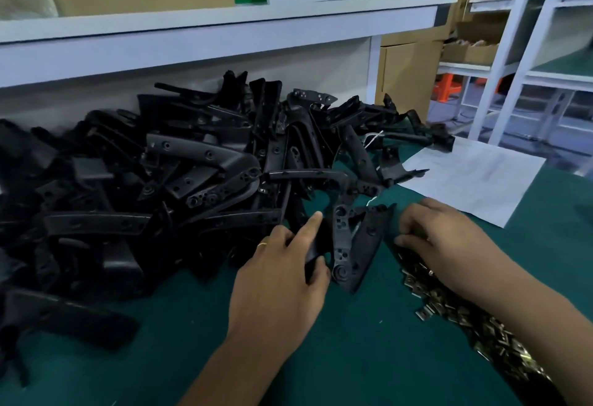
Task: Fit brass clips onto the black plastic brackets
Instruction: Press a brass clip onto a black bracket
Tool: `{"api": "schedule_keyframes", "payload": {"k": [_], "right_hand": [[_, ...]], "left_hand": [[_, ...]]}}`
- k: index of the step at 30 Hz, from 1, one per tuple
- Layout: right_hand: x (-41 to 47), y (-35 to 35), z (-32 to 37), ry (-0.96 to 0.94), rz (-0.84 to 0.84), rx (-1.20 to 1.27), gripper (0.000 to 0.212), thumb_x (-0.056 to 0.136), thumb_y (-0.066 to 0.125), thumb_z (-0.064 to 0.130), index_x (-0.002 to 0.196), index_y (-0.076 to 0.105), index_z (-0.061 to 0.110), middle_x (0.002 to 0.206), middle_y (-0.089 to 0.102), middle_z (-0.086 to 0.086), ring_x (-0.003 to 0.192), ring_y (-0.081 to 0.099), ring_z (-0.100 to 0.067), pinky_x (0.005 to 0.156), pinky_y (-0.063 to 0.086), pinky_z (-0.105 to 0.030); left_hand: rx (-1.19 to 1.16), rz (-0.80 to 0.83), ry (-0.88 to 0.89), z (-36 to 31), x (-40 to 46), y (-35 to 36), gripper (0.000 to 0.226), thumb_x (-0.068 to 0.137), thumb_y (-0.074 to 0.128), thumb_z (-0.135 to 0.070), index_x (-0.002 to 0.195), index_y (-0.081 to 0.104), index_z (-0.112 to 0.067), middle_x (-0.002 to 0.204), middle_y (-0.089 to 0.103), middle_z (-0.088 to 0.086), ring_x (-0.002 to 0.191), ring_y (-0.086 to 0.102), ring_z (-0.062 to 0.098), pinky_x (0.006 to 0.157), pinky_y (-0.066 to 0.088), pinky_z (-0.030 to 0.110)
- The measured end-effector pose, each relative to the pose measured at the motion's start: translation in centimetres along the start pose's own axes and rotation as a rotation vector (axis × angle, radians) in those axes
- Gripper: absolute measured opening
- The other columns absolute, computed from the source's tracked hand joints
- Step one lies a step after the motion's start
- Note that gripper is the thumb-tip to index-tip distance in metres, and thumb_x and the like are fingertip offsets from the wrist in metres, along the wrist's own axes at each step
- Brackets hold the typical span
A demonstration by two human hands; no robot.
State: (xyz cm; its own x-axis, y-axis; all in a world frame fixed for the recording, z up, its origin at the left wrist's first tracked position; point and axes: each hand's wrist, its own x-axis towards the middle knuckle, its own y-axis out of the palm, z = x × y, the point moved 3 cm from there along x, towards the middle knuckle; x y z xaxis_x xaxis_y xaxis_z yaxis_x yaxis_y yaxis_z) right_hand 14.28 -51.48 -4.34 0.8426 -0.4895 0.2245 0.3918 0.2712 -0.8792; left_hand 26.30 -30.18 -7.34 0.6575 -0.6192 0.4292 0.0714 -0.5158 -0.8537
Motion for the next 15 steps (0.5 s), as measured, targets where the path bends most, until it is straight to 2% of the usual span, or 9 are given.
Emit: {"api": "schedule_keyframes", "payload": {"k": [3,7,11,15], "right_hand": [[-0.2,0.2,0.2,0.01,0.017,-0.06,0.024,0.094,0.072,0.028,0.087,0.049,0.029,0.088,0.053,0.011,0.081,0.054,-0.013,0.074,0.05,-0.043],[-0.6,0.0,0.1,0.038,-0.01,-0.208,0.021,0.096,0.067,0.04,0.11,0.054,0.032,0.099,0.055,0.004,0.097,0.054,-0.023,0.08,0.049,-0.039],[-0.6,-0.5,-0.5,0.079,-0.048,-0.203,0.004,0.093,0.069,0.033,0.094,0.065,0.032,0.094,0.052,0.005,0.095,0.053,-0.021,0.076,0.048,-0.037],[-0.3,-0.2,-0.9,0.052,-0.066,-0.103,0.014,0.093,0.074,0.026,0.084,0.063,0.026,0.089,0.054,0.009,0.087,0.054,-0.018,0.075,0.046,-0.037]], "left_hand": [[-0.006,-0.002,-0.009,0.1,0.0,0.2,0.068,0.1,0.041,-0.056,0.158,0.008,-0.052,0.105,0.039,-0.018,0.085,0.043,0.004,0.054,0.031,0.015],[-0.019,0.009,-0.009,0.2,-0.1,0.3,0.066,0.1,0.043,-0.055,0.158,0.012,-0.051,0.105,0.04,-0.018,0.088,0.045,0.003,0.057,0.039,0.016],[-0.005,0.017,-0.01,0.1,0.0,0.2,0.064,0.099,0.04,-0.056,0.157,0.015,-0.051,0.107,0.042,-0.017,0.09,0.046,0.002,0.057,0.037,0.016],[-0.007,0.027,-0.008,0.0,-0.1,0.1,0.065,0.095,0.034,-0.057,0.158,0.016,-0.05,0.109,0.044,-0.017,0.093,0.049,0.002,0.06,0.039,0.016]]}}
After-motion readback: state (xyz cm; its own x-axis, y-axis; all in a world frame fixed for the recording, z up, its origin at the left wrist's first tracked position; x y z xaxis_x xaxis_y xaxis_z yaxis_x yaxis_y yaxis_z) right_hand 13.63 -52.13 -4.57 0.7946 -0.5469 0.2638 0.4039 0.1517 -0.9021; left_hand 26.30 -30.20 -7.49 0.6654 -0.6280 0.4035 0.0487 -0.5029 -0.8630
